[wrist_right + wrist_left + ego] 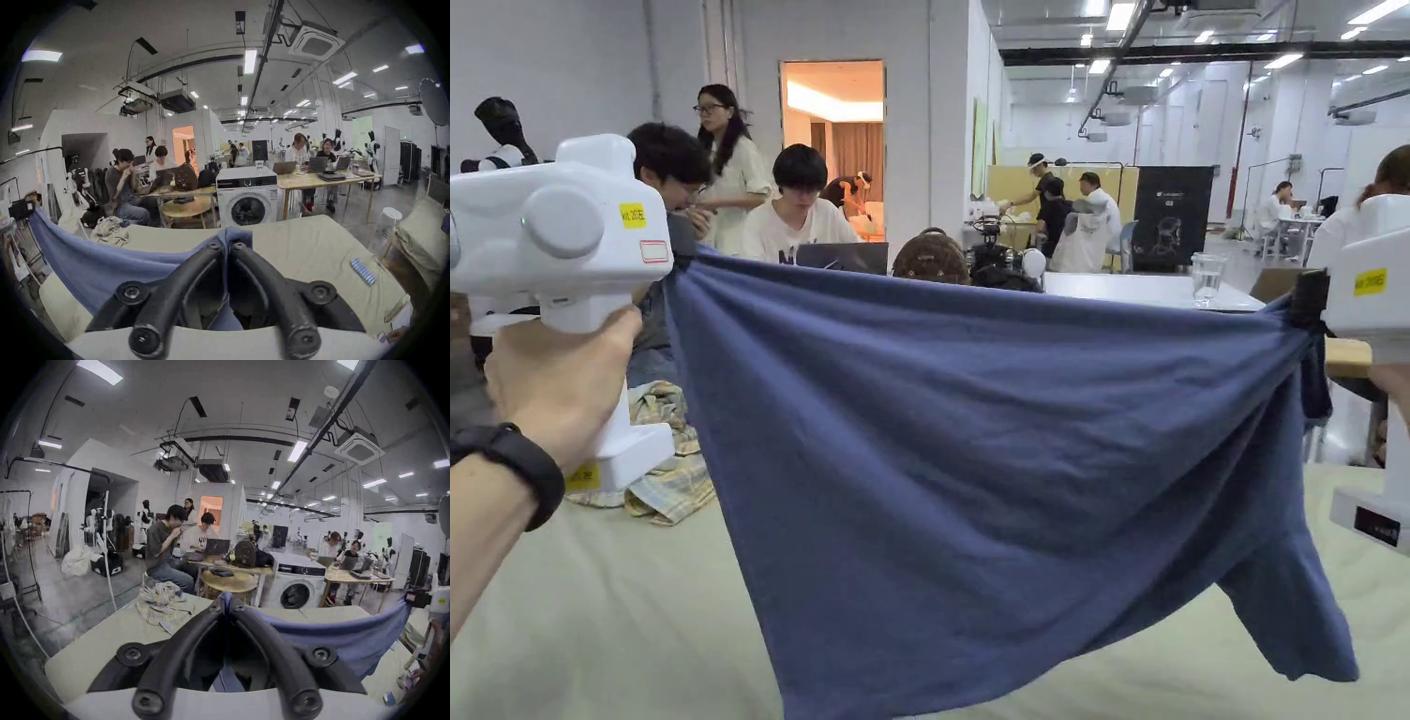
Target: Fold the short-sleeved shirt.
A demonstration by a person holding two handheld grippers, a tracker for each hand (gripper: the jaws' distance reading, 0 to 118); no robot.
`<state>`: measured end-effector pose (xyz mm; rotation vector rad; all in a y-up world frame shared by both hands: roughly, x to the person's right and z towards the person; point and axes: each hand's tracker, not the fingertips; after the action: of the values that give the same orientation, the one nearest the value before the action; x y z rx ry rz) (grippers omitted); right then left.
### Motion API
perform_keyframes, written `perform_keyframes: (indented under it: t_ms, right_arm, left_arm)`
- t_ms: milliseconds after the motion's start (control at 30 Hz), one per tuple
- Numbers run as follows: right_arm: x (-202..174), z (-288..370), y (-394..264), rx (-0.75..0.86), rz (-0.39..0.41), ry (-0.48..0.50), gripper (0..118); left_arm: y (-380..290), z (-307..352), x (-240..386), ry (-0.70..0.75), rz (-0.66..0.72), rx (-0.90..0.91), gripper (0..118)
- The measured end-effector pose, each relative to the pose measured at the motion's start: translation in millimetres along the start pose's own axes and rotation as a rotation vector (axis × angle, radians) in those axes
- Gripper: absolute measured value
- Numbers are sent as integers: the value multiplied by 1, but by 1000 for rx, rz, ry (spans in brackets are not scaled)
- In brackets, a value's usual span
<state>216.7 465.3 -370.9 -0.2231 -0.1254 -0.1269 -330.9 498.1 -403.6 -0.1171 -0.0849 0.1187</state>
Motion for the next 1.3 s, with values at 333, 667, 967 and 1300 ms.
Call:
perform_keyframes:
  t_ms: [333, 667, 967, 1300]
  right_arm:
    - [-12, -80, 28, 2, 76, -70, 0]
    - [-2, -105, -10, -63, 96, -57, 0]
    - [47, -15, -181, -246, 19, 34, 0]
    - [82, 159, -362, -461, -66, 19, 0]
  left_arm:
    - [-7, -59, 25, 8, -27, 4, 0]
    - [-66, -89, 30, -20, -3, -107, 0]
    - [-224, 16, 3, -146, 19, -220, 0]
    - [-368, 183, -49, -145, 72, -495, 0]
